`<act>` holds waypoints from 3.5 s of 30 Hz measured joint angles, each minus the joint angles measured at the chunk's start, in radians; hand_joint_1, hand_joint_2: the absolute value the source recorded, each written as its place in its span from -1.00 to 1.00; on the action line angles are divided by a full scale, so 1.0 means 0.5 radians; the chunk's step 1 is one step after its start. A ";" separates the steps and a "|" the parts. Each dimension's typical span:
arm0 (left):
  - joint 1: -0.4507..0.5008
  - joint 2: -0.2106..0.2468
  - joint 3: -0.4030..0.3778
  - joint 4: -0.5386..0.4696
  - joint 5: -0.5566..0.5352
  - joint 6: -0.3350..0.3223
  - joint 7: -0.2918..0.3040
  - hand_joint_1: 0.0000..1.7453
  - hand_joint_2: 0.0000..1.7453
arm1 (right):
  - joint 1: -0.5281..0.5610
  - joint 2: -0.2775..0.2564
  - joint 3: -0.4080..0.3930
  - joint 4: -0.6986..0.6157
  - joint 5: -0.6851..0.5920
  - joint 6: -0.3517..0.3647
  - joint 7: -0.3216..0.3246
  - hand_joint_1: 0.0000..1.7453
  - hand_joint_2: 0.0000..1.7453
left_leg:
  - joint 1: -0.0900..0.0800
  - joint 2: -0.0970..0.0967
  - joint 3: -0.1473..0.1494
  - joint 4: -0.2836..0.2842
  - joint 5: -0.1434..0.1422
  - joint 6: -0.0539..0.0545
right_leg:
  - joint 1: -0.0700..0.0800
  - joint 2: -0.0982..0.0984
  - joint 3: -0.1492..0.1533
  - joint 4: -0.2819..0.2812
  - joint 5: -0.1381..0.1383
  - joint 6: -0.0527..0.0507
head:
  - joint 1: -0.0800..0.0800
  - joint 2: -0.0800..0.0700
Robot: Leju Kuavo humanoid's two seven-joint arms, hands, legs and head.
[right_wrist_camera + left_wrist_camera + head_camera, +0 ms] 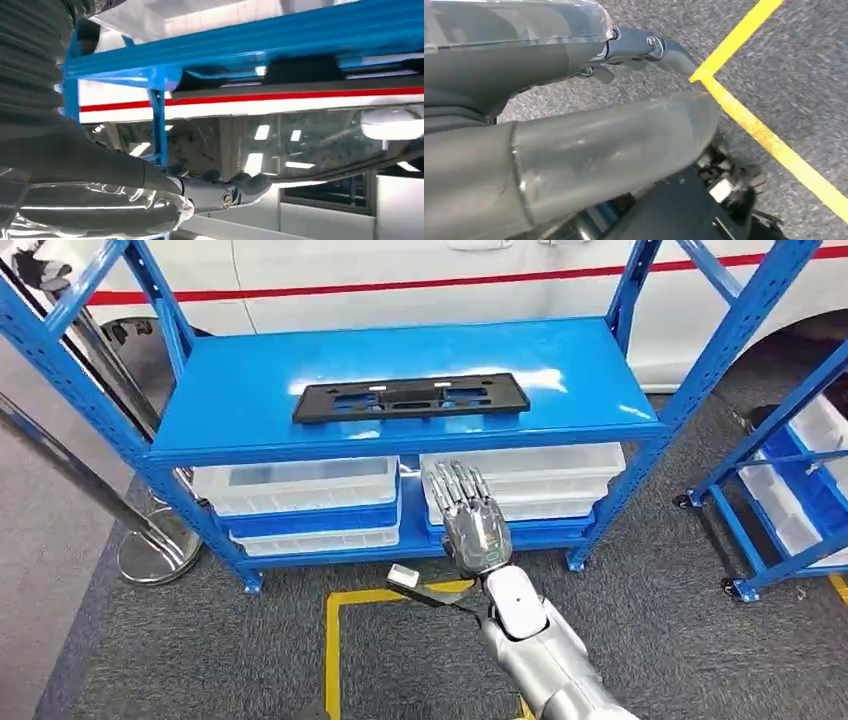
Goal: Take the parts from the cabinet and place them on the table.
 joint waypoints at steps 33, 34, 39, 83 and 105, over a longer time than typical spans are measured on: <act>0.013 -0.006 0.001 -0.001 -0.015 -0.019 -0.041 -1.00 -1.00 | 0.028 0.006 -0.015 -0.001 0.001 -0.003 0.025 -1.00 1.00 | 0.003 -0.001 0.030 -0.061 0.037 0.069 | 0.003 0.001 0.120 0.110 -0.135 0.029 | 0.004 0.000; 0.010 -0.007 0.001 -0.001 -0.015 -0.019 -0.041 -1.00 -1.00 | 0.022 0.005 -0.014 -0.001 0.001 -0.002 0.025 -1.00 1.00 | 0.003 0.000 0.041 -0.061 0.026 0.080 | 0.000 0.002 0.050 0.225 -0.179 0.034 | 0.003 0.000; 0.023 -0.011 0.002 0.000 -0.015 -0.022 -0.041 -1.00 -1.00 | 0.045 0.003 -0.014 0.002 0.001 -0.002 0.027 -1.00 1.00 | 0.014 -0.004 0.125 -0.055 -0.053 0.060 | -0.033 -0.002 -0.247 0.473 -0.213 0.076 | 0.003 0.000; -0.022 -0.039 0.023 0.010 -0.047 -0.002 -0.079 -1.00 -1.00 | 0.128 0.052 -0.283 -0.208 -0.057 -0.005 -0.151 -1.00 1.00 | 0.012 -0.012 0.057 0.215 -0.244 -0.042 | -0.017 0.007 -0.081 0.003 0.059 -0.038 | 0.006 0.000; -0.075 -0.040 0.121 0.009 0.074 0.054 -0.266 -1.00 -1.00 | 0.146 0.048 -0.330 -0.293 -0.060 -0.004 -0.210 1.00 1.00 | 0.019 -0.004 0.001 0.000 0.008 0.045 | -0.011 0.004 -0.157 0.291 -0.058 0.045 | 0.007 0.000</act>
